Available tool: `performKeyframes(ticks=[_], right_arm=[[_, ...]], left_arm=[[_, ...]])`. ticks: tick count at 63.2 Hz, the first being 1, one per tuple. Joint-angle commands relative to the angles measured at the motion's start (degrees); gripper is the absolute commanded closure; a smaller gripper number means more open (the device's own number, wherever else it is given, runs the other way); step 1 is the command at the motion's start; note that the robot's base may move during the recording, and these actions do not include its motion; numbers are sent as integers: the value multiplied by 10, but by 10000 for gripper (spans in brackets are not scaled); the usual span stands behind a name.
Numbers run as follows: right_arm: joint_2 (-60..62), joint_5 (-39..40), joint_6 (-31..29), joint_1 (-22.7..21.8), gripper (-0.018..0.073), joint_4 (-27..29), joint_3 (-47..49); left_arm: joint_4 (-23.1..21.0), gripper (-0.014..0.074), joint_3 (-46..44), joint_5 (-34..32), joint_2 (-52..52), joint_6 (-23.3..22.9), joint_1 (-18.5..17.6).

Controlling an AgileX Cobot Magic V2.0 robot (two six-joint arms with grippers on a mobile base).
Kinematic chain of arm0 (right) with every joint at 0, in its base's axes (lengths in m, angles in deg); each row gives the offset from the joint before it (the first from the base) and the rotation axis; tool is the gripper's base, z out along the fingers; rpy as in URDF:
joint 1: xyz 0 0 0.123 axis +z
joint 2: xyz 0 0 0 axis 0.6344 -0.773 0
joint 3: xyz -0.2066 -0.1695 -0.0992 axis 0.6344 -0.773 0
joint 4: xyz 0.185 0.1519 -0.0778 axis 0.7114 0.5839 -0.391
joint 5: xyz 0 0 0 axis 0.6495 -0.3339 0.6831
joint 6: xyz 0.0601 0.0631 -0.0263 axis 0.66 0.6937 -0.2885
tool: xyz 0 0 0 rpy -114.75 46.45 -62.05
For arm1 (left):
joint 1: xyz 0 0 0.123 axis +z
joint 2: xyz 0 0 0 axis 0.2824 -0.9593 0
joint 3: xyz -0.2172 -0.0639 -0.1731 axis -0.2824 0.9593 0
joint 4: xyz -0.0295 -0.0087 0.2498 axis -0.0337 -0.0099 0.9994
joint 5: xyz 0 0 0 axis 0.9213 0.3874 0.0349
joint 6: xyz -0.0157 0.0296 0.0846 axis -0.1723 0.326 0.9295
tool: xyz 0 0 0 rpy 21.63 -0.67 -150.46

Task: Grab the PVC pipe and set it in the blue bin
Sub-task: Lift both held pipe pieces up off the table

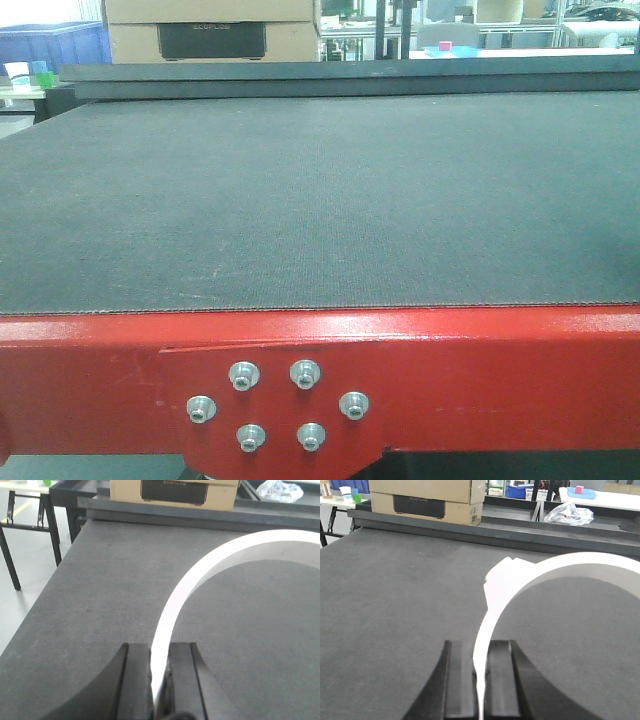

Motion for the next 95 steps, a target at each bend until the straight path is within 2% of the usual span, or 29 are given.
performKeyframes(ticks=[1, 18, 33, 95], right_arm=[[28, 10, 8, 0, 727, 2, -12], [80, -13, 11, 0, 727, 2, -20], [82, -23, 11, 0, 727, 2, -24], [82, -22, 11, 0, 728, 2, -24]], left_arm=[[-6, 707, 26, -7, 45, -1, 2], [-9, 707, 93, -6, 168, -1, 2], [-8, 707, 126, -6, 226, -1, 2], [-8, 707, 130, -8, 237, -1, 2]])
